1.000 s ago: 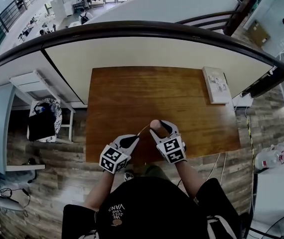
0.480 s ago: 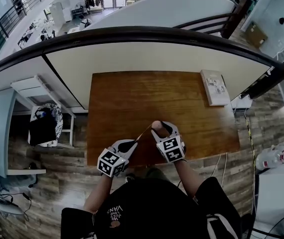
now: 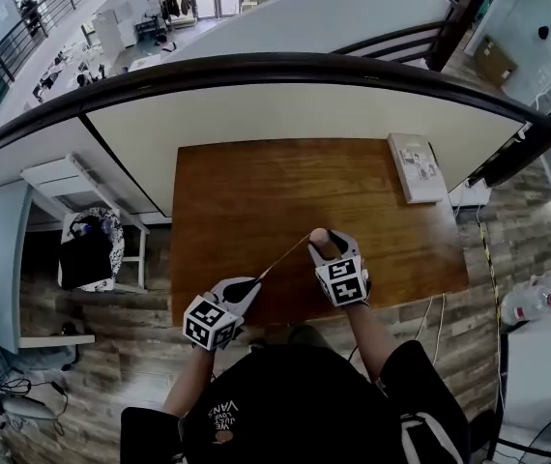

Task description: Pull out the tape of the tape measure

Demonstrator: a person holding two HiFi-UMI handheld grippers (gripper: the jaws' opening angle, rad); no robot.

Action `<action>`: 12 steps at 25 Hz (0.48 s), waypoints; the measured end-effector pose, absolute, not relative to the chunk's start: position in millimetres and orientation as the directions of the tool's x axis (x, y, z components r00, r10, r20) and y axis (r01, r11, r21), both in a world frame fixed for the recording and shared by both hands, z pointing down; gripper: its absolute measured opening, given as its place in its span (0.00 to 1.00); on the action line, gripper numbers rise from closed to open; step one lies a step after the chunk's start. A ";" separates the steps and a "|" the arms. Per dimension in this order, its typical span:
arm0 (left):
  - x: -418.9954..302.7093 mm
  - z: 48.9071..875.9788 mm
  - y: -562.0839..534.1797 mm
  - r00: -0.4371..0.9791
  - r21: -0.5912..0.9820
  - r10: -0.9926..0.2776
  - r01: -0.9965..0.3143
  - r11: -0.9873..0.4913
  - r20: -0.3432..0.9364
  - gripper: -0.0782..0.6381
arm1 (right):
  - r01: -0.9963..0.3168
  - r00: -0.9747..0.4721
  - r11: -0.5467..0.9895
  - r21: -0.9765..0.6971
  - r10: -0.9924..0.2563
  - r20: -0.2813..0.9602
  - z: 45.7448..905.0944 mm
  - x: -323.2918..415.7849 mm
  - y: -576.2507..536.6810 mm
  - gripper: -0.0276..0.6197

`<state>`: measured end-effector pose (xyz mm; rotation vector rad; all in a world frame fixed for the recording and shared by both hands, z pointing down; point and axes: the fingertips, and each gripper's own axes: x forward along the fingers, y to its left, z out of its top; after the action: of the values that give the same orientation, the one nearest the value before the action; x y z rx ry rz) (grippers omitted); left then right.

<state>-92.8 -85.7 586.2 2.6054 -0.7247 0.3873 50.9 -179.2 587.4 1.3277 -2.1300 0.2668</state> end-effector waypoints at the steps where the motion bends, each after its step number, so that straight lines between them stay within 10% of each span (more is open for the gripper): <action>1: -95.0 587.1 -85.2 0.825 0.310 -0.430 -0.545 -0.779 0.367 0.13 | -0.877 -0.301 0.461 0.135 -0.746 0.594 588.9 56.4 -181.2 0.38; 12: -94.7 598.8 -109.8 0.808 0.335 -0.444 -0.572 -0.749 0.387 0.13 | -0.892 -0.302 0.445 0.080 -0.718 0.627 607.5 70.4 -195.4 0.38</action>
<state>-94.7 -109.8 598.8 2.5514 -0.7590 0.3939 70.4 -195.4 607.5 1.3431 -2.1049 0.3789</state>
